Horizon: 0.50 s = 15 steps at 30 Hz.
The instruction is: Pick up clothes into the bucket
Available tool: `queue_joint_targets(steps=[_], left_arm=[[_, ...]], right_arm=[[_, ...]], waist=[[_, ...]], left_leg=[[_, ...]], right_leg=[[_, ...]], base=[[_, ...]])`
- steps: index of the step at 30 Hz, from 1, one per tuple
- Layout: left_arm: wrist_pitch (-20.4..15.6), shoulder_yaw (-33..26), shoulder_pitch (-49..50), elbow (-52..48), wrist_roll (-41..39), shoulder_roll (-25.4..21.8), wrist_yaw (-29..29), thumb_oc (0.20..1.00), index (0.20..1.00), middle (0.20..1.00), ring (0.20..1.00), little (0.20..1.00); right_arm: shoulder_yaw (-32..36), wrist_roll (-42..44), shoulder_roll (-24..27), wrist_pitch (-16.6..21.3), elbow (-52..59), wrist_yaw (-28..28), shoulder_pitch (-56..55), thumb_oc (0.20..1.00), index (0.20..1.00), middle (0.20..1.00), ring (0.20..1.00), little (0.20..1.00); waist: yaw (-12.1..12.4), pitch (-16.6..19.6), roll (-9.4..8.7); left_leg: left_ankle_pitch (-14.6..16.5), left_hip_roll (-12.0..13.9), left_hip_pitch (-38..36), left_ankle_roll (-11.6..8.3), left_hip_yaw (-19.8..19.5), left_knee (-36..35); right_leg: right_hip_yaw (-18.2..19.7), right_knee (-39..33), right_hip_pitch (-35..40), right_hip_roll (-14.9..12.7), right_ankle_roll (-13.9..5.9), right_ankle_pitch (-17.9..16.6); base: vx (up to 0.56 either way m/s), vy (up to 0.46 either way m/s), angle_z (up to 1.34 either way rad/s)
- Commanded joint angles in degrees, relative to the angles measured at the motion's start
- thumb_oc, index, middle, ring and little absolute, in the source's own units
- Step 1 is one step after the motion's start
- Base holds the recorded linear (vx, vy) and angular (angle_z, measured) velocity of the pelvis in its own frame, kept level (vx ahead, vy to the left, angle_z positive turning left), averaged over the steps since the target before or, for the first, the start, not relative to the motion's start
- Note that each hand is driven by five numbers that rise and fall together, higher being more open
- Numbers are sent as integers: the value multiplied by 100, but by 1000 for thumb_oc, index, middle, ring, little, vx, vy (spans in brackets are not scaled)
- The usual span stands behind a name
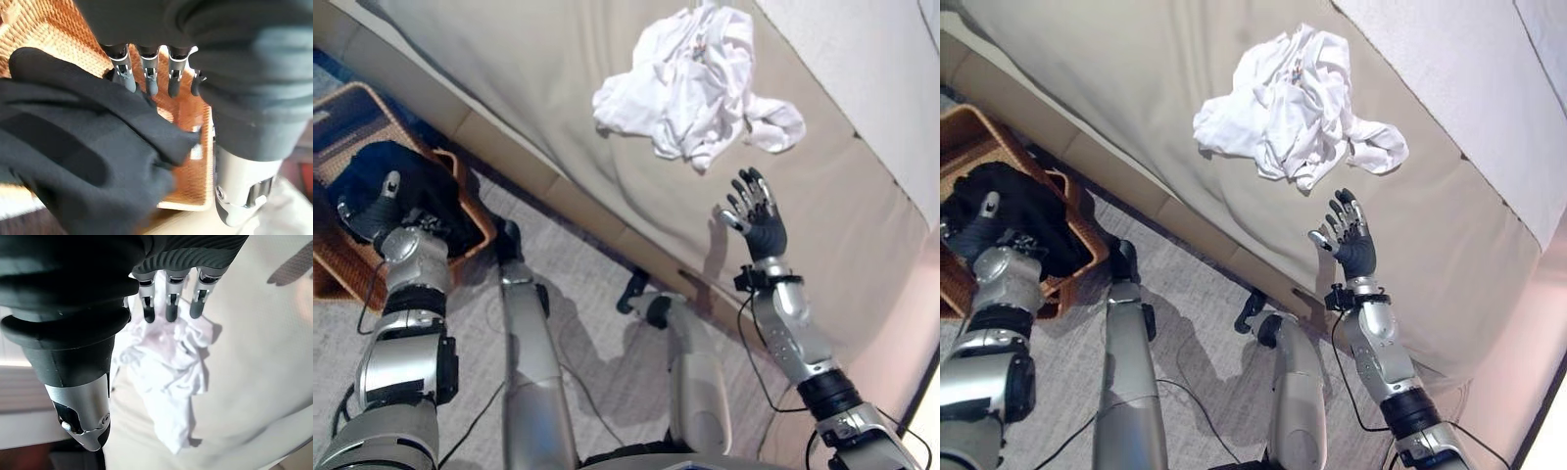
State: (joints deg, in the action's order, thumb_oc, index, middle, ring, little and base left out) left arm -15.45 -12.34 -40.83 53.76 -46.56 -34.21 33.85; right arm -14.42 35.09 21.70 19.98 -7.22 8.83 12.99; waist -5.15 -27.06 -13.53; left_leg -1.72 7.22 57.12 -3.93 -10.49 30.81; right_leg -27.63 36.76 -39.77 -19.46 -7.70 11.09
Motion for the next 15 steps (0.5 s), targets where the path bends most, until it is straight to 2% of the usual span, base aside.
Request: queue_joint_targets(steps=[1,4,5,6,7,10,11,14,15], left_arm=[[-607,-288,227,-562,-279,36,127,1000,1000,1000,1000,1000],[-724,-320,557,-1083,-123,176,199,1000,1000,1000,1000,1000],[-865,-315,897,-1713,123,336,261,1000,1000,1000,1000,1000],[-860,-318,934,-1761,147,365,289,1000,1000,1000,1000,1000],[-986,-353,1246,-2333,359,500,353,1000,1000,1000,1000,1000],[-1003,-358,1621,-2930,737,679,455,1000,1000,1000,1000,1000],[-1006,-302,1946,-3551,1183,826,451,1000,1000,1000,1000,1000],[-953,-202,2212,-3997,1597,932,438,1000,1000,1000,1000,1000],[-938,-198,2414,-4396,2040,1015,450,1000,1000,1000,1000,1000]], right_arm=[[434,33,11,215,196,132,-137,1000,1000,1000,1000,1000],[512,-28,21,173,172,142,-240,1000,1000,1000,1000,1000],[619,-134,19,129,114,147,-325,1000,1000,1000,1000,1000],[620,-139,25,127,116,147,-341,1000,1000,1000,1000,1000],[754,-212,36,103,57,155,-431,1000,1000,1000,1000,1000],[870,-303,46,64,-6,161,-545,1000,1000,1000,1000,1000],[1026,-390,49,23,-84,157,-640,1000,1000,1000,1000,1000],[1153,-445,80,5,-175,128,-705,1000,1000,1000,1000,1000],[1262,-502,95,-4,-223,92,-783,1000,1000,1000,1000,1000]], waist=[[277,24,-102],[353,26,-40],[439,46,24],[442,37,28],[525,51,88],[607,56,161],[668,99,243],[704,127,325],[734,221,403]], left_leg=[[818,43,-529,198,402,290],[713,12,-838,187,463,22],[648,-29,-1085,186,493,-177],[638,-30,-1124,185,497,-204],[585,-79,-1355,177,509,-381],[515,-106,-1667,159,547,-618],[434,-122,-1926,126,588,-845],[338,-140,-2231,102,611,-1089],[260,-134,-2497,72,647,-1338]], right_leg=[[308,-627,80,-50,-470,-1035],[322,-811,353,-23,-452,-1074],[317,-949,573,-35,-437,-1097],[315,-965,605,-34,-438,-1103],[286,-1050,810,-68,-450,-1131],[265,-1232,1106,-96,-455,-1177],[208,-1419,1381,-122,-469,-1211],[167,-1639,1678,-116,-463,-1259],[152,-1852,1901,-112,-486,-1298]], base=[[0,0,0],[14,0,2],[23,-4,6],[54,-9,7],[24,-11,5],[37,-19,6],[26,-15,4],[45,-7,5],[56,-11,4]])
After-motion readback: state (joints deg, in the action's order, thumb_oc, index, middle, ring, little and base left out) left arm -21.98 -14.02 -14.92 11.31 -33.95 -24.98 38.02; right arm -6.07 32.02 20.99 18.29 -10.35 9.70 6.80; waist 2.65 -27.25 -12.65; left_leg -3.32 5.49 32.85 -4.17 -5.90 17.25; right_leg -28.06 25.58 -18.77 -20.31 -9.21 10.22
